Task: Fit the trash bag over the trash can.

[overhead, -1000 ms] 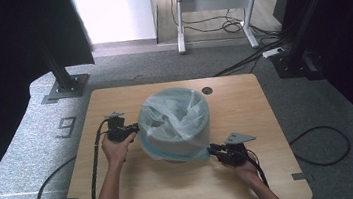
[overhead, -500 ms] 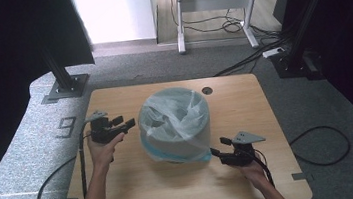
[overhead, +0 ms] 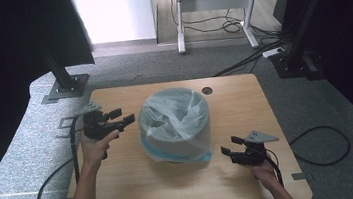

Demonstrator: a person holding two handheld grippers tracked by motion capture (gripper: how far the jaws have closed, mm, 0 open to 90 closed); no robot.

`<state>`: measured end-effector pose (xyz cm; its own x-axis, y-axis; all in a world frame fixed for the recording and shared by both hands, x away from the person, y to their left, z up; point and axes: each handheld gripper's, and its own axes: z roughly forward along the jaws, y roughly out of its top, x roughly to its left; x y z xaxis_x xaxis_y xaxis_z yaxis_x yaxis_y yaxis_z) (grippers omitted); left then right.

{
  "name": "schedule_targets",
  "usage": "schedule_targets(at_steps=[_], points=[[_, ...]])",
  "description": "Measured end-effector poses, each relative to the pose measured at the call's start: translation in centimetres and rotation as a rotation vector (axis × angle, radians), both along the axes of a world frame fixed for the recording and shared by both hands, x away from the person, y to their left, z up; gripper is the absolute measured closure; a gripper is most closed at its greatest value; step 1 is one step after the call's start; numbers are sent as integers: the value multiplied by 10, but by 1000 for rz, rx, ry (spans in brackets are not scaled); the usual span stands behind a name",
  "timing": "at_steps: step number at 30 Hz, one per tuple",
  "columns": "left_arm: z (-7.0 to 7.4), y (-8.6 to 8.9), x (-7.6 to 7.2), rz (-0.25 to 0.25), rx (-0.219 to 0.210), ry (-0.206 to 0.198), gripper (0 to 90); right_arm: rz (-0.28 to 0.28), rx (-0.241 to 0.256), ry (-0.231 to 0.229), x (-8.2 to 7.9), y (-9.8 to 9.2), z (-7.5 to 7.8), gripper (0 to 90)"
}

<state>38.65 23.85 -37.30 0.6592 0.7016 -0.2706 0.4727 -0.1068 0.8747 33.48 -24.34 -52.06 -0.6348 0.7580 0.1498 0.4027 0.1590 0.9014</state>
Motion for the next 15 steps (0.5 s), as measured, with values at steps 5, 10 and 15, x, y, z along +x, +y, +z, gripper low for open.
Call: schedule_targets(at_steps=[5,10,15], points=[[16,-14,0,-68,6,-4,274,-22,6,4,1,-7,0,313],[27,-32,5,-87,28,1,266,-33,12,8,3,-11,-1,314],[34,-50,12,-109,42,9,268,-34,11,10,2,-12,-1,314]])
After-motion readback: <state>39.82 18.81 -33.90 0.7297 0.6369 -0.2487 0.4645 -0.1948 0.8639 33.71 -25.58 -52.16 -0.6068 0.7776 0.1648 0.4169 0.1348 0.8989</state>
